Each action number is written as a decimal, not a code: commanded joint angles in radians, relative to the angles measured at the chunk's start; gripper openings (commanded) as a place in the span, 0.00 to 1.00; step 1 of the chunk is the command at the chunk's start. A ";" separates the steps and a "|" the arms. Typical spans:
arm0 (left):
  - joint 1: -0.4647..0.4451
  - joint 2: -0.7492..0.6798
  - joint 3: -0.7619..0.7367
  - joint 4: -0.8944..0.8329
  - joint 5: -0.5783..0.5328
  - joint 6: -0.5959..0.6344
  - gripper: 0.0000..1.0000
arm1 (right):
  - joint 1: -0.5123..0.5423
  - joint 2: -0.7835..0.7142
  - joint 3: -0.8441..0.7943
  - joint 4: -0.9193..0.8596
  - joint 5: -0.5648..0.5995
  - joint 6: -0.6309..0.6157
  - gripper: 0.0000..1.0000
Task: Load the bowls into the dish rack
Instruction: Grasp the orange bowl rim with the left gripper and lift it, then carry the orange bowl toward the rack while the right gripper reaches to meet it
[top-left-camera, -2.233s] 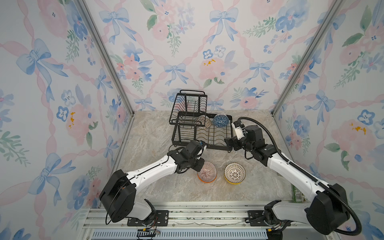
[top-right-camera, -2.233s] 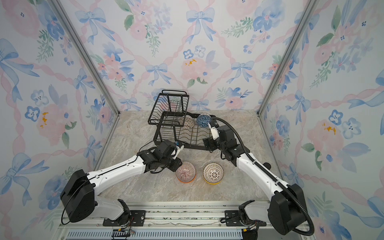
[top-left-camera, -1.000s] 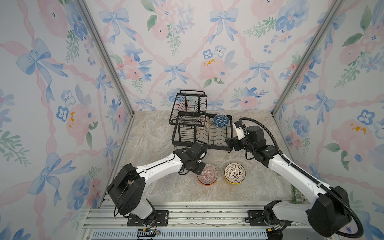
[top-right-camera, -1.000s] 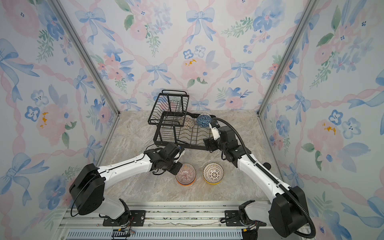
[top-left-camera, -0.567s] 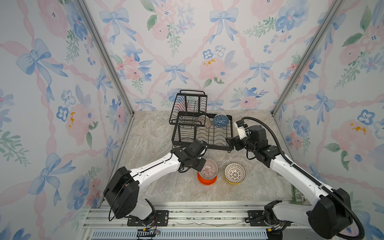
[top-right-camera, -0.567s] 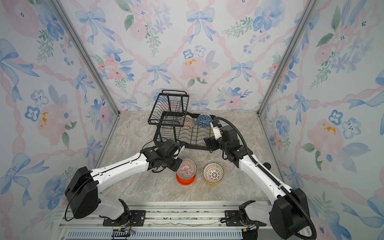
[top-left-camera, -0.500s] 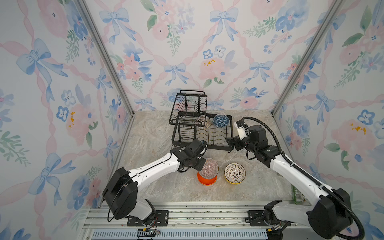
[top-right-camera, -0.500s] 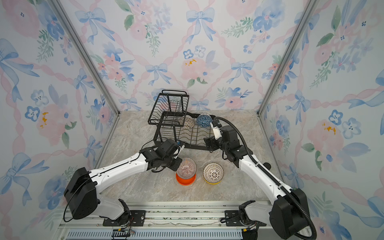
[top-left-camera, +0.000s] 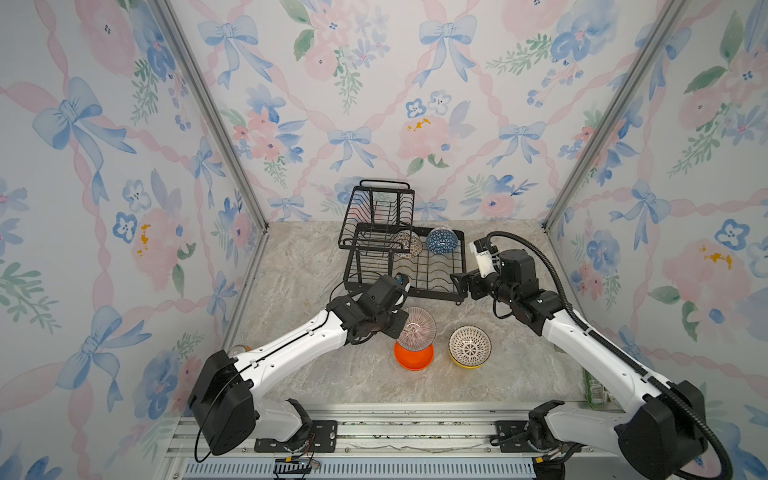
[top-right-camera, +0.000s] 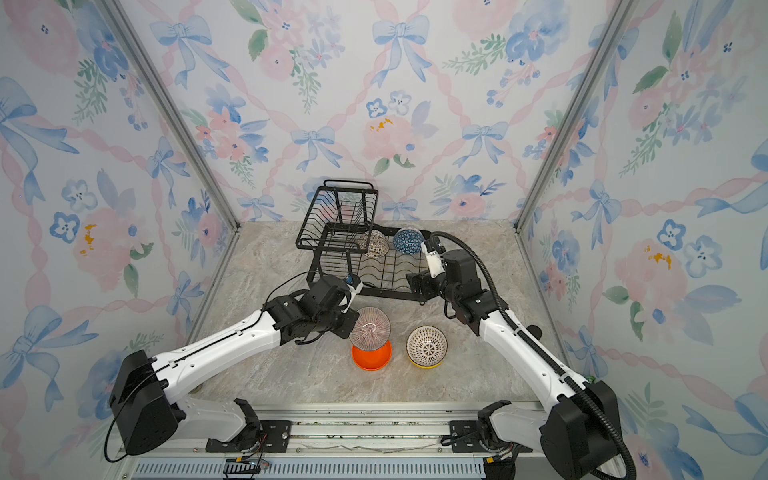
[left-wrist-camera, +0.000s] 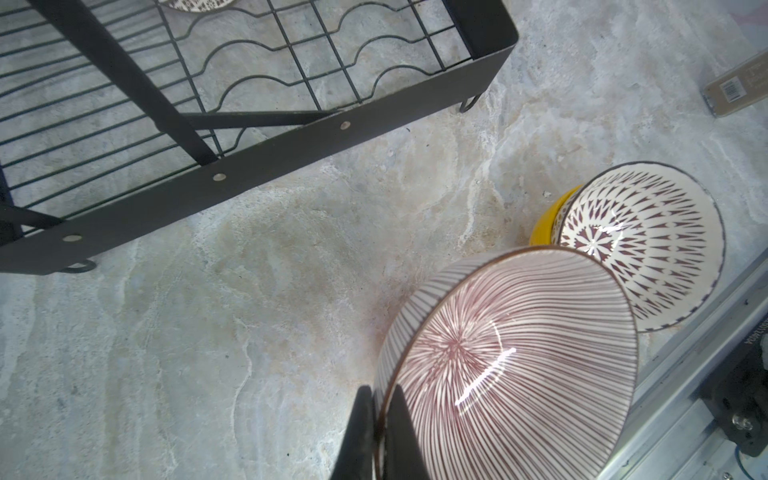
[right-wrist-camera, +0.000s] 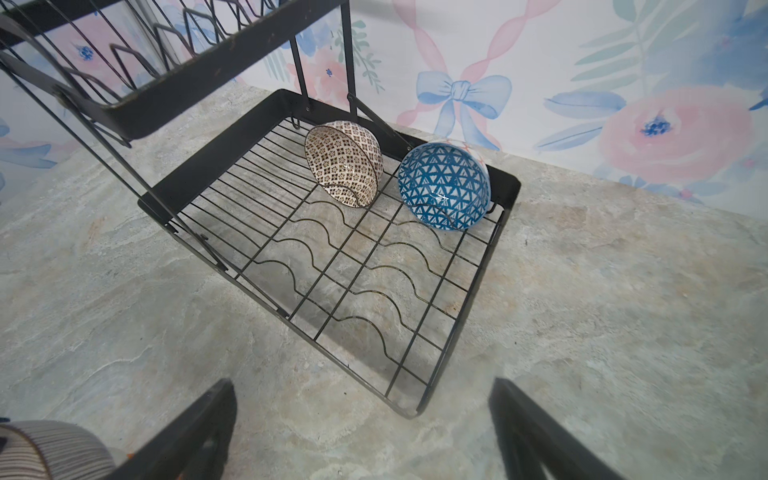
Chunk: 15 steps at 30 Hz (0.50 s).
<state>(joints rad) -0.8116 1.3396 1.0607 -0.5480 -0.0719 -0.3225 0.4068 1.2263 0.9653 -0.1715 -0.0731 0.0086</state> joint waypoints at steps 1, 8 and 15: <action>-0.004 -0.060 0.014 0.067 -0.034 -0.003 0.00 | 0.006 -0.027 0.047 -0.038 -0.028 0.027 0.97; 0.012 -0.115 -0.002 0.160 -0.049 0.008 0.00 | 0.014 -0.041 0.087 -0.113 -0.049 0.044 0.97; 0.032 -0.155 -0.065 0.312 -0.105 -0.006 0.00 | 0.044 -0.092 0.125 -0.196 -0.103 0.095 0.97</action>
<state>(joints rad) -0.7876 1.2037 1.0084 -0.3626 -0.1379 -0.3225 0.4309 1.1702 1.0393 -0.3031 -0.1406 0.0654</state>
